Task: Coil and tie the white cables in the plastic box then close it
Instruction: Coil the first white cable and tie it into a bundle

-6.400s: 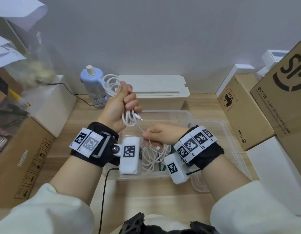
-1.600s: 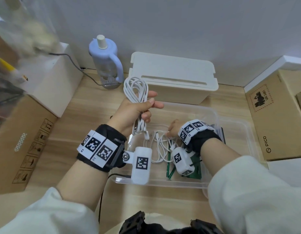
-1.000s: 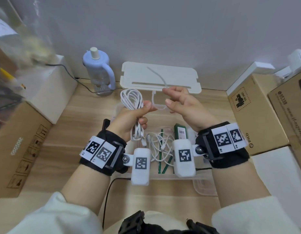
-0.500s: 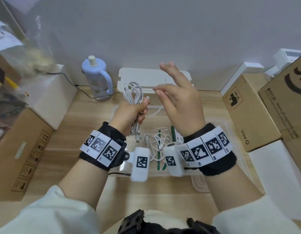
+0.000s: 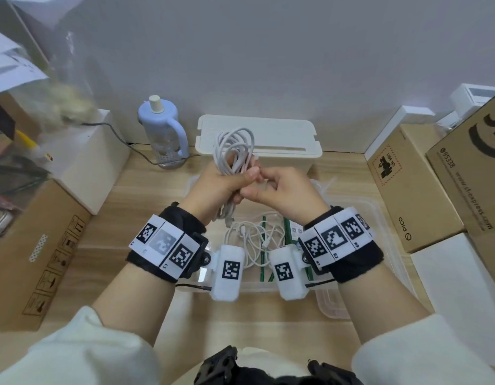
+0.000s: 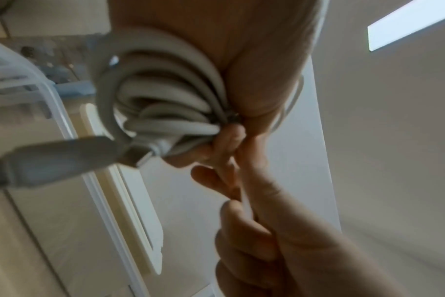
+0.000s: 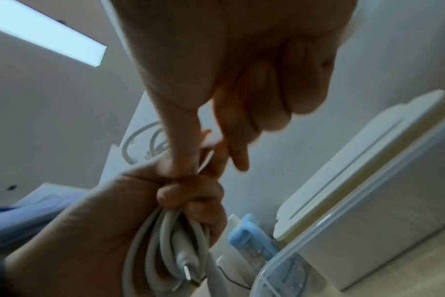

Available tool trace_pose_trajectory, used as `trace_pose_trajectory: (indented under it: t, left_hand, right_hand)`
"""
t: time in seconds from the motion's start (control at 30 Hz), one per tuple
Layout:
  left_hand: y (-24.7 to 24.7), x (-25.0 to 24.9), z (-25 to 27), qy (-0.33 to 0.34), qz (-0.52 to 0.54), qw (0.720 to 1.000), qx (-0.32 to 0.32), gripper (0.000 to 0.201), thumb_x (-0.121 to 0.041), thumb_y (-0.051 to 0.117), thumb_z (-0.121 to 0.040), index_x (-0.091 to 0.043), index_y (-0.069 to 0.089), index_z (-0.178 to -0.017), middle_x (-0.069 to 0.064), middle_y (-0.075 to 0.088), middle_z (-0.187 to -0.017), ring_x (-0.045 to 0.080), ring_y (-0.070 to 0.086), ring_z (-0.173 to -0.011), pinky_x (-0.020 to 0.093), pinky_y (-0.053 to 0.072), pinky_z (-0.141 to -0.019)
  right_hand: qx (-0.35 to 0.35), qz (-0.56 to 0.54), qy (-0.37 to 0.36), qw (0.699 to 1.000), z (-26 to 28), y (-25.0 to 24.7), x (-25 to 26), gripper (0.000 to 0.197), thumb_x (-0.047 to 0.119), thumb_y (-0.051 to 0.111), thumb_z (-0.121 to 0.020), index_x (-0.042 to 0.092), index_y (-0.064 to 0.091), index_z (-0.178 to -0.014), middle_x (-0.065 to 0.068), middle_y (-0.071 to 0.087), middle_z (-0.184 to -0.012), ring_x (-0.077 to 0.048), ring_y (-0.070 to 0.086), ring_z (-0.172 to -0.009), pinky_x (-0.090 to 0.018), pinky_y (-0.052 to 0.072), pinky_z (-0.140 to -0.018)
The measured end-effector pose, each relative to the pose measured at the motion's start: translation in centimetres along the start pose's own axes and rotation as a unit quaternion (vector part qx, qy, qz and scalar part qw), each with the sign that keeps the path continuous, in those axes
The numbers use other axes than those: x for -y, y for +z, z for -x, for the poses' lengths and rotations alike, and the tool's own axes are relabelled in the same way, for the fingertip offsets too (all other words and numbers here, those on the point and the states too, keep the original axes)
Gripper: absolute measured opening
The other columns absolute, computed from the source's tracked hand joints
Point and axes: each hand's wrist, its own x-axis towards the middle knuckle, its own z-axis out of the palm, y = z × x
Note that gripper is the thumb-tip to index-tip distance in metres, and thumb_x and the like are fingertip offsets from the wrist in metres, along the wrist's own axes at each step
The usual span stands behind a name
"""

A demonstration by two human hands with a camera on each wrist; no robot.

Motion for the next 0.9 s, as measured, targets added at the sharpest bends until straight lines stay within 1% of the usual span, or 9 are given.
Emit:
trace_pose_trajectory:
  t: [0.13,0.2,0.3,0.37,0.47,0.57,0.63,0.73,0.9]
  left_hand:
    - [-0.3,0.1,-0.4,-0.013,-0.109,0.991,-0.071,0.013,-0.011,0.066,-0.083,-0.017,0.058,-0.075,0.001,0.046,-0.054,0.008,0.039,-0.040,0.016,0.034,-0.040]
    - [0.3,-0.2,-0.4,-0.004,-0.180,0.983,-0.046,0.018,-0.010,0.066,-0.083,-0.018,0.056,-0.071,-0.006,0.046,-0.048,0.004,0.040,-0.039,0.015,0.034,-0.042]
    - [1.7,-0.8,-0.6,0.021,-0.316,0.948,-0.006,0.028,-0.005,0.059,-0.085,-0.027,0.052,-0.069,-0.014,0.047,-0.051,-0.005,0.049,-0.046,0.009,0.036,-0.045]
    - [2.1,-0.9,-1.0,0.027,-0.399,0.917,0.009,0.017,-0.006,0.055,-0.086,-0.023,0.056,-0.087,-0.009,0.058,-0.075,-0.003,0.059,-0.072,0.013,0.042,-0.060]
    - [2.4,-1.0,-1.4,0.003,-0.507,0.862,0.023,0.033,-0.010,0.058,-0.082,-0.012,0.058,-0.115,0.001,0.062,-0.107,0.017,0.059,-0.102,0.020,0.039,-0.075]
    - [2.5,-1.4,-1.1,-0.023,-0.430,0.901,0.046,0.038,-0.009,0.068,-0.076,-0.015,0.058,-0.112,-0.001,0.064,-0.096,0.015,0.060,-0.087,0.020,0.042,-0.070]
    - [2.3,-1.5,-0.7,-0.051,-0.349,0.934,0.065,0.013,-0.017,0.069,-0.078,-0.020,0.061,-0.086,0.000,0.064,-0.075,0.016,0.058,-0.065,0.026,0.044,-0.054]
    - [2.0,-1.1,-0.4,-0.062,-0.297,0.949,0.086,0.019,-0.025,0.062,-0.086,-0.022,0.053,-0.069,-0.002,0.062,-0.060,0.009,0.051,-0.045,0.023,0.039,-0.046]
    - [2.3,-0.2,0.1,-0.086,-0.120,0.985,0.092,0.020,-0.012,0.046,-0.095,-0.019,0.048,-0.077,-0.002,0.046,-0.055,0.009,0.043,-0.041,0.025,0.042,-0.045]
  right_hand:
    - [-0.145,-0.122,0.018,0.982,0.2,-1.1,0.2,0.016,0.029,0.067,-0.080,0.020,0.069,-0.093,0.021,0.062,-0.067,0.010,0.059,-0.066,-0.018,0.047,-0.070]
    - [-0.118,-0.187,0.018,0.975,0.2,-0.9,1.1,0.058,0.049,0.066,-0.071,0.012,0.060,-0.116,0.016,0.060,-0.072,0.012,0.052,-0.054,-0.009,0.039,-0.057]
    - [-0.033,-0.167,0.035,0.985,-0.4,-0.3,2.1,0.110,0.069,0.068,-0.040,0.015,0.041,-0.131,0.004,0.057,-0.117,-0.001,0.056,-0.099,-0.013,0.046,-0.079]
    - [-0.036,-0.200,0.051,0.978,-0.6,0.0,2.5,0.085,0.038,0.081,-0.057,0.011,0.042,-0.127,-0.001,0.055,-0.123,-0.010,0.054,-0.108,-0.016,0.046,-0.086]
    - [-0.088,-0.258,0.042,0.961,-0.8,0.1,2.6,0.038,0.007,0.077,-0.068,0.012,0.055,-0.099,-0.004,0.063,-0.100,-0.002,0.061,-0.077,-0.016,0.048,-0.065]
    - [-0.131,-0.273,0.040,0.952,-1.0,0.4,2.0,0.026,0.003,0.074,-0.070,0.016,0.054,-0.082,-0.009,0.066,-0.089,-0.008,0.062,-0.067,-0.022,0.049,-0.060]
    - [-0.180,-0.266,0.042,0.946,-1.4,0.1,1.5,0.020,0.006,0.071,-0.069,0.017,0.054,-0.075,-0.007,0.064,-0.076,-0.018,0.062,-0.068,-0.029,0.050,-0.063]
    - [-0.220,-0.259,0.045,0.940,-1.7,-0.6,0.9,0.015,0.015,0.063,-0.065,0.023,0.058,-0.054,-0.004,0.057,-0.063,-0.020,0.056,-0.057,-0.024,0.040,-0.053]
    - [-0.135,-0.242,-0.025,0.960,-1.3,-1.0,1.7,0.027,0.035,0.060,-0.084,0.010,0.054,-0.078,-0.002,0.055,-0.066,-0.002,0.053,-0.048,-0.014,0.039,-0.046]
